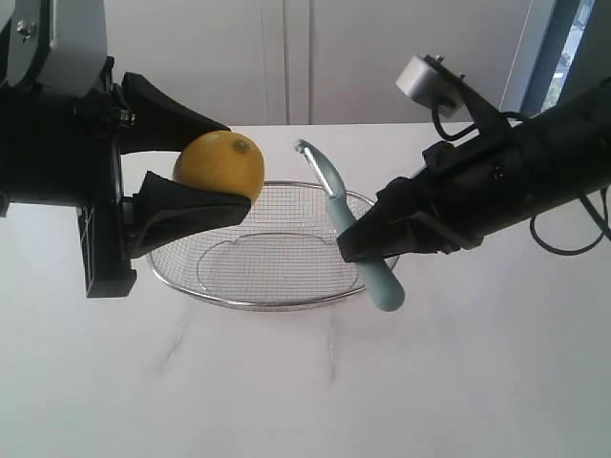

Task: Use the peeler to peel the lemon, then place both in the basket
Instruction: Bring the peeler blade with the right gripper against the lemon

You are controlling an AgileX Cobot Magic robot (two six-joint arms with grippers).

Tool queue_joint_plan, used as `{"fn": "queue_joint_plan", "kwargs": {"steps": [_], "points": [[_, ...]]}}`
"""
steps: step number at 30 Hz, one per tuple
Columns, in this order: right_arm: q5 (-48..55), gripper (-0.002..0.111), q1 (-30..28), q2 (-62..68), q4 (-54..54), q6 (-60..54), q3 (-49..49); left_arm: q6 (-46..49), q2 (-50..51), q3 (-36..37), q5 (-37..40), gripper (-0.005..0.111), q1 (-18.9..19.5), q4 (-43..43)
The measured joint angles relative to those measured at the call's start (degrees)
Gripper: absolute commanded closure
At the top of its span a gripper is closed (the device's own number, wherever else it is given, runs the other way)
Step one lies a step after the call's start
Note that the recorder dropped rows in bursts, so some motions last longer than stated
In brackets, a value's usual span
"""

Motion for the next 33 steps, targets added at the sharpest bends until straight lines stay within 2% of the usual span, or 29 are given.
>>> {"fn": "queue_joint_plan", "kwargs": {"steps": [15,25,33], "points": [[-2.1,0.108,1.12,7.64,2.0,0.0,0.0,0.0,0.0,0.0,-1.36,0.107,-0.02,0.0],[-0.55,0.108,4.6,8.04,5.24,-1.36,0.0,0.0,0.0,0.0,-2.7,0.107,-0.02,-0.08],[-0.42,0.108,5.1,8.04,5.36,-1.97,0.0,0.0,0.0,0.0,-2.7,0.107,-0.02,-0.08]]}}
